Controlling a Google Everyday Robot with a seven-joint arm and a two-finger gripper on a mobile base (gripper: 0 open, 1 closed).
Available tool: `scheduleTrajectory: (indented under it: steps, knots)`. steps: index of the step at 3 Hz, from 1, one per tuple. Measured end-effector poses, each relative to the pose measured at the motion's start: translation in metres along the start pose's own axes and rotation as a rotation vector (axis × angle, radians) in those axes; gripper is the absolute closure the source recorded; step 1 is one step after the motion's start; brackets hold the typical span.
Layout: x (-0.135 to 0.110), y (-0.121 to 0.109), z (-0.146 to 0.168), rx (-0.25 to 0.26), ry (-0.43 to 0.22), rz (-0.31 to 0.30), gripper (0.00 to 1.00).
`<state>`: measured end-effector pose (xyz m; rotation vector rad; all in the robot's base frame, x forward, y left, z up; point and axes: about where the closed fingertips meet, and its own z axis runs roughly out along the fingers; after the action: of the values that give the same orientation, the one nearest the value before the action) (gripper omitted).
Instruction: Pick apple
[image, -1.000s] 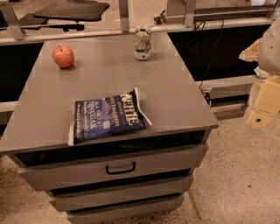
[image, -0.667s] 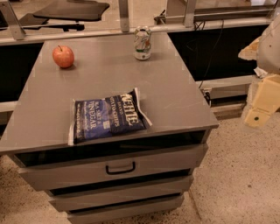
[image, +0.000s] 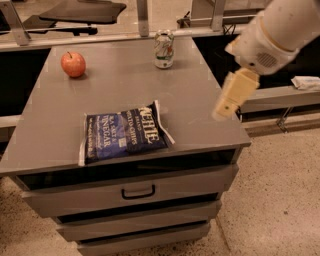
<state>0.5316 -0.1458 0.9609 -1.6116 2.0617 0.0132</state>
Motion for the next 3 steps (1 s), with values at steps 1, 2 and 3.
scheduleTrajectory:
  steps: [1,2,3]
  knots:
    - [-0.0599,-0.0286,0.041,0.027,-0.155,-0.007,0.0]
    - [-0.0658,-0.0362,0.0429,0.054,-0.176,-0.004,0.0]
    - [-0.0651,-0.0347,0.0426,0.049,-0.173,-0.005,0.0]
